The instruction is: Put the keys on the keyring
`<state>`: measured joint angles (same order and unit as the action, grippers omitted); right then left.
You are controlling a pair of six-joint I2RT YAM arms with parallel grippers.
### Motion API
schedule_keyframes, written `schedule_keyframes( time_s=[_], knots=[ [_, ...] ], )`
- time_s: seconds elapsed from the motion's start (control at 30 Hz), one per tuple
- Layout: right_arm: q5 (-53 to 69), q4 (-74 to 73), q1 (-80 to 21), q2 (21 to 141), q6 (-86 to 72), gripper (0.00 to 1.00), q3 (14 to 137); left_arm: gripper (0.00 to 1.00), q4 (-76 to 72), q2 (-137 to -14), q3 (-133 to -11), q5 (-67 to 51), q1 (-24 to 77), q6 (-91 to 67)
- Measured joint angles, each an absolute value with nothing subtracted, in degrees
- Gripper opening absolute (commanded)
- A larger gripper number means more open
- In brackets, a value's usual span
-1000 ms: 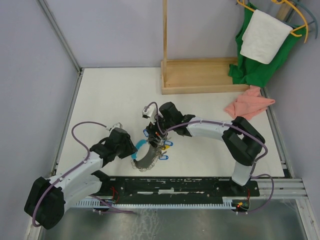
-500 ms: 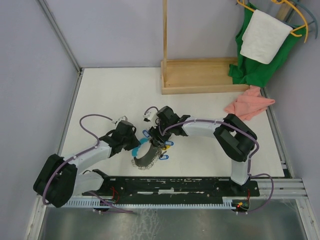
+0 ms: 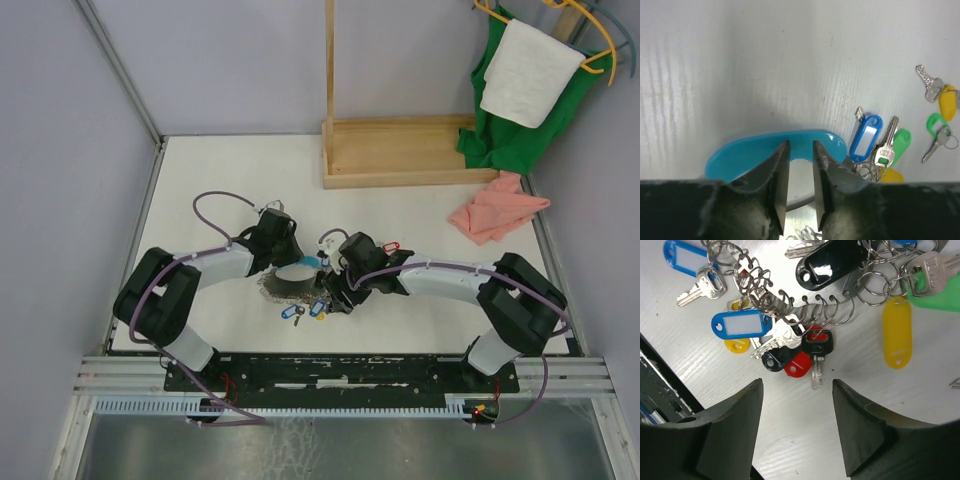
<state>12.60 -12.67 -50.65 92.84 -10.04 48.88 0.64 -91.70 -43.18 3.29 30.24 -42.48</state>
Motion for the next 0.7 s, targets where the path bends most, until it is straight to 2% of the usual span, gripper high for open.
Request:
schedule_keyframes(
  time_s=[0.13, 0.33, 0.5, 0.7],
  knots=[
    [11.09, -15.25, -51.00, 88.66, -9.17, 0.69, 48.86, 0.45, 4.19, -87.74, -42.15, 4.60, 30.22, -40.95],
    [9.58, -16.58, -50.74, 88.03, -5.58, 0.69, 53.15, 0.49, 9.78, -69.78, -34.96, 7.18, 27.75, -41.41],
    [10.55, -15.92, -50.61, 93.78, -3.05, 0.67, 60.47, 0.50, 13.72, -60.40, -27.66, 8.45, 24.36, -44.36],
    [11.44, -15.38, -50.61, 105.01, -1.39, 0.62, 70.94, 0.49, 17.89, -56.97, -22.37, 8.93, 23.75, -47.18]
  ],
)
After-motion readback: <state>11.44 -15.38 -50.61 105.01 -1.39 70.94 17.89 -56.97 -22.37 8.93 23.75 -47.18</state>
